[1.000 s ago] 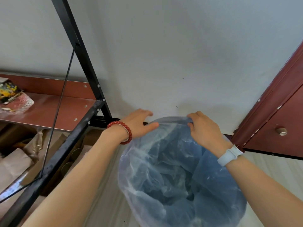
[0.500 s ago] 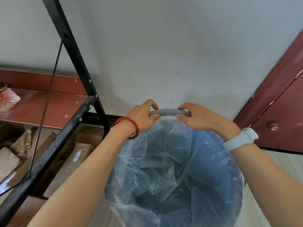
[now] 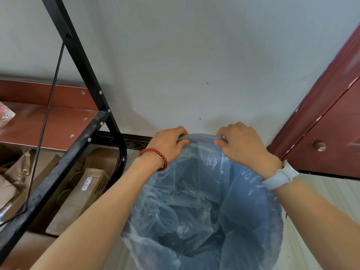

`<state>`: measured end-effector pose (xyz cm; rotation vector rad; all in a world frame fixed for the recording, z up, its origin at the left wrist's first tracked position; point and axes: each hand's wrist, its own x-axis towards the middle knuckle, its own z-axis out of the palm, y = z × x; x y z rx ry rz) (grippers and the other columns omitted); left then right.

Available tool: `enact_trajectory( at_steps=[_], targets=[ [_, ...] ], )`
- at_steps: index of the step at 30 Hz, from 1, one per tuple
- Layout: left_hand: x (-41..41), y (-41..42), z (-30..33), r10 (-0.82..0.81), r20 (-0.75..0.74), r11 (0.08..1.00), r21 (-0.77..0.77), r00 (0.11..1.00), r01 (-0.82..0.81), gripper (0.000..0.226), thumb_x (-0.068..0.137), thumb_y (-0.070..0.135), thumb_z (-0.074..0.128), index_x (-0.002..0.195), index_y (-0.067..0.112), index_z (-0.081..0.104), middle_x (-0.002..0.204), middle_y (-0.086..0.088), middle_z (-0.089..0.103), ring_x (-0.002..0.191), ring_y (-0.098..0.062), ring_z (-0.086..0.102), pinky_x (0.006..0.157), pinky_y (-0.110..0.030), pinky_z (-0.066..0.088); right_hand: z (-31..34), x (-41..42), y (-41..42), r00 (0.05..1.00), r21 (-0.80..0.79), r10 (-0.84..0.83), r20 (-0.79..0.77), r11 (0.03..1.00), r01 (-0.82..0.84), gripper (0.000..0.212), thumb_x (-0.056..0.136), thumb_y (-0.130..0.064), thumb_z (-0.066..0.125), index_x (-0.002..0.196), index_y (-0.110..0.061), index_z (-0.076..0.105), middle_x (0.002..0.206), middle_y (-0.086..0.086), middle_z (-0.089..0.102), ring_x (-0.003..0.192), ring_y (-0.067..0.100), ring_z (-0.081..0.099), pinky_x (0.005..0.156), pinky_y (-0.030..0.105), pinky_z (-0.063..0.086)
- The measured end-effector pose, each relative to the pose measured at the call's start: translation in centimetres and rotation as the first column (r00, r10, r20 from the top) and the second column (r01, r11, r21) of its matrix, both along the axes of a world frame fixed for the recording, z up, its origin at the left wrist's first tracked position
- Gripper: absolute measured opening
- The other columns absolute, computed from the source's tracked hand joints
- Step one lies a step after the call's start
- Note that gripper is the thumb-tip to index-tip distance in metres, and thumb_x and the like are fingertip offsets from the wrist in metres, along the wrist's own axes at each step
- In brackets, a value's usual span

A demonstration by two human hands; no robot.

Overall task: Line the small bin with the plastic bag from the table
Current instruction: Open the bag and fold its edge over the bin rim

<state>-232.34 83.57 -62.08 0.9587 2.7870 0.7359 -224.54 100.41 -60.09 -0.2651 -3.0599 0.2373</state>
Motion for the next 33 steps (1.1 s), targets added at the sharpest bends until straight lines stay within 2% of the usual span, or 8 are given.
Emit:
enact_trajectory(
  at_steps=[4,7,13,18,21,26,31,33],
  targets=[
    [-0.1,0.1,-0.3,-0.007,0.015,1.000,-0.014,1.000,0.007,0.024,0.091,0.024,0.048,0.106,0.009,0.059,0.108,-0.011,0.066,0.099,-0.027,0.058,0.083,-0.032,0.043,-1.1,0.4,-0.2,0.998,-0.041,0.005,-0.055,0.999,-0.008,0.028,0.092,-0.027,0.046,0.104,-0.009,0.064,0.111,0.011,0.053,0.105,0.030,0.049,0.078,0.037,0.044],
    [0.2,0.4,-0.4,0.033,-0.007,0.999,-0.035,0.999,-0.033,0.023,0.091,0.023,0.046,0.105,0.009,0.057,0.106,-0.012,0.065,0.095,-0.028,0.057,0.076,-0.031,0.041,-2.0,0.4,-0.3,0.997,-0.020,0.009,-0.073,1.000,-0.010,0.032,0.094,-0.030,0.041,0.119,-0.017,0.056,0.114,0.012,0.053,0.105,0.030,0.050,0.080,0.038,0.047],
    [0.2,-1.8,0.7,0.240,-0.075,0.923,-0.291,0.968,-0.251,0.027,0.084,0.021,0.042,0.109,0.014,0.048,0.103,-0.013,0.065,0.084,-0.031,0.055,0.067,-0.031,0.038,-1.8,-0.2,0.2,0.998,-0.083,0.058,-0.030,0.995,-0.060,0.050,0.093,-0.038,0.040,0.140,-0.024,0.029,0.132,0.012,0.045,0.118,0.033,0.044,0.094,0.046,0.043],
    [-0.9,-4.7,2.6,0.083,0.350,0.898,-0.432,0.933,0.083,0.045,0.087,0.034,0.053,0.127,0.018,0.041,0.127,-0.008,0.055,0.110,-0.027,0.056,0.091,-0.036,0.047,-1.9,-0.4,0.6,0.999,-0.147,-0.041,0.000,0.988,0.041,0.033,0.092,-0.020,0.044,0.123,-0.010,0.047,0.122,0.016,0.056,0.106,0.036,0.054,0.084,0.041,0.046],
    [-1.1,-4.0,2.8,-0.001,0.300,0.934,-0.342,0.954,0.108,0.061,0.087,0.037,0.053,0.139,0.016,0.030,0.144,-0.008,0.041,0.128,-0.024,0.043,0.109,-0.034,0.034,-1.9,-0.8,-0.1,0.999,-0.133,-0.035,-0.029,0.991,0.030,0.024,0.092,-0.015,0.041,0.112,-0.006,0.050,0.114,0.017,0.061,0.098,0.038,0.057,0.074,0.038,0.044],
    [-0.7,-1.1,3.1,-0.005,-0.004,0.990,0.140,1.000,0.005,0.036,0.090,0.022,0.051,0.126,0.013,0.052,0.129,-0.008,0.056,0.119,-0.021,0.051,0.099,-0.024,0.035,0.3,-1.2,-0.5,0.983,-0.080,0.033,-0.180,0.996,-0.048,0.023,0.092,-0.016,0.041,0.112,-0.008,0.047,0.107,0.017,0.062,0.094,0.037,0.056,0.067,0.036,0.037],
    [-1.4,-0.2,3.5,0.080,0.147,0.985,0.137,0.986,-0.100,0.025,0.087,0.030,0.055,0.106,0.015,0.064,0.088,-0.005,0.065,0.092,-0.025,0.060,0.077,-0.026,0.041,1.9,-1.1,0.2,0.989,-0.265,0.020,-0.145,0.962,-0.058,0.022,0.089,-0.022,0.048,0.109,-0.013,0.051,0.096,0.016,0.066,0.088,0.036,0.058,0.071,0.037,0.041],
    [-1.5,0.0,2.9,0.107,0.144,0.988,0.094,0.984,-0.121,0.026,0.088,0.033,0.053,0.102,0.014,0.064,0.092,-0.008,0.065,0.087,-0.023,0.057,0.076,-0.027,0.042,2.0,-1.0,0.8,0.997,-0.391,0.014,-0.070,0.920,-0.041,0.022,0.089,-0.025,0.051,0.107,-0.014,0.054,0.086,0.011,0.065,0.076,0.027,0.058,0.070,0.033,0.042]
  ],
)
